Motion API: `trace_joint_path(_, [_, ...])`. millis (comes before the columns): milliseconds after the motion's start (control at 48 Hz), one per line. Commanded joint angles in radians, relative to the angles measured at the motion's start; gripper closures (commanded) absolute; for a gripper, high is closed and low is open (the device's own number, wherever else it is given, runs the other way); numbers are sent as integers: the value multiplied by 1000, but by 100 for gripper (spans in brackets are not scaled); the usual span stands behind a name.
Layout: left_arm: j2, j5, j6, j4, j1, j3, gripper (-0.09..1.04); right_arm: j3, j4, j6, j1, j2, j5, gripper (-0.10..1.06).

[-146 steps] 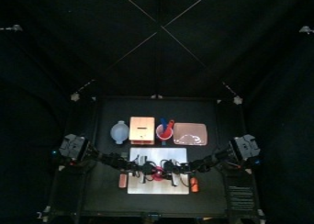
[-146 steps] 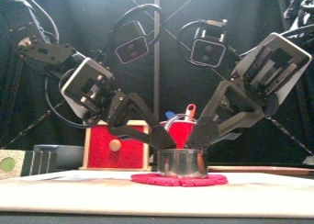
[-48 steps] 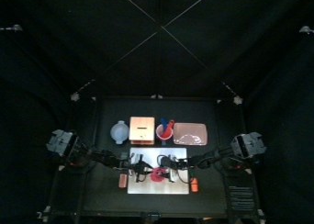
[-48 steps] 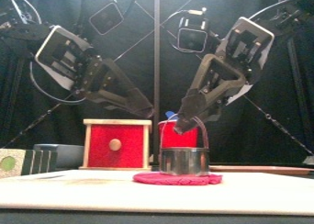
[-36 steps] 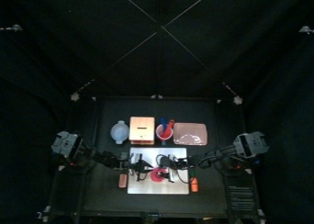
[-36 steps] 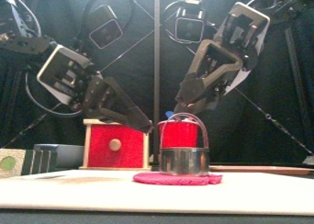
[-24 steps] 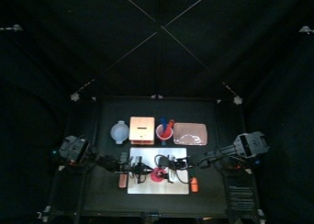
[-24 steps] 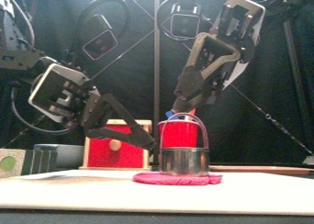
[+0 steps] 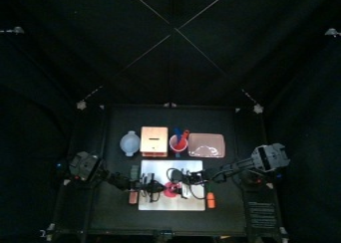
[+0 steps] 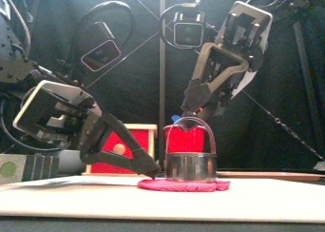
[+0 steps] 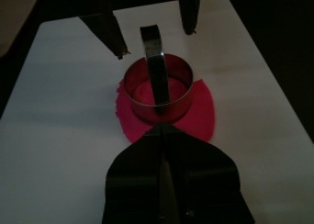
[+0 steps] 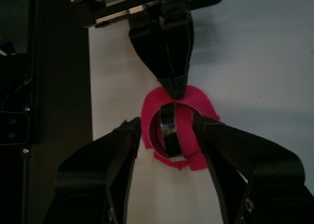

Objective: Get the cutter from the drawer then cut the dough then place the extra dough in the bowl
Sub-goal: Cut the dough

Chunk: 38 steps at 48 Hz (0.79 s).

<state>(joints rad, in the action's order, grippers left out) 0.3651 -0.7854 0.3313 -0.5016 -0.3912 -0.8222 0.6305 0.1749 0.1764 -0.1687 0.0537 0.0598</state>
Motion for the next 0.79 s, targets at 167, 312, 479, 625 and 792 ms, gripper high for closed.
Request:
trace_joint_path(167, [6, -8, -2, -18, -3, 20, 50, -35, -5, -3, 6, 17, 20, 12])
trace_joint_path(312, [8, -3, -2, -25, -3, 20, 51, -51, -12, -3, 6, 38, 43, 12])
trace_joint_path(479, [15, -3, -3, -26, -5, 25, 51, -69, -21, -3, 6, 46, 69, 16])
trace_joint_path(625, [29, -3, -2, -41, -5, 31, 51, -81, -23, -3, 8, 49, 92, 29])
trace_joint_path(792, [31, 3, -2, -41, -5, 31, 51, -98, -23, -3, 9, 48, 114, 46])
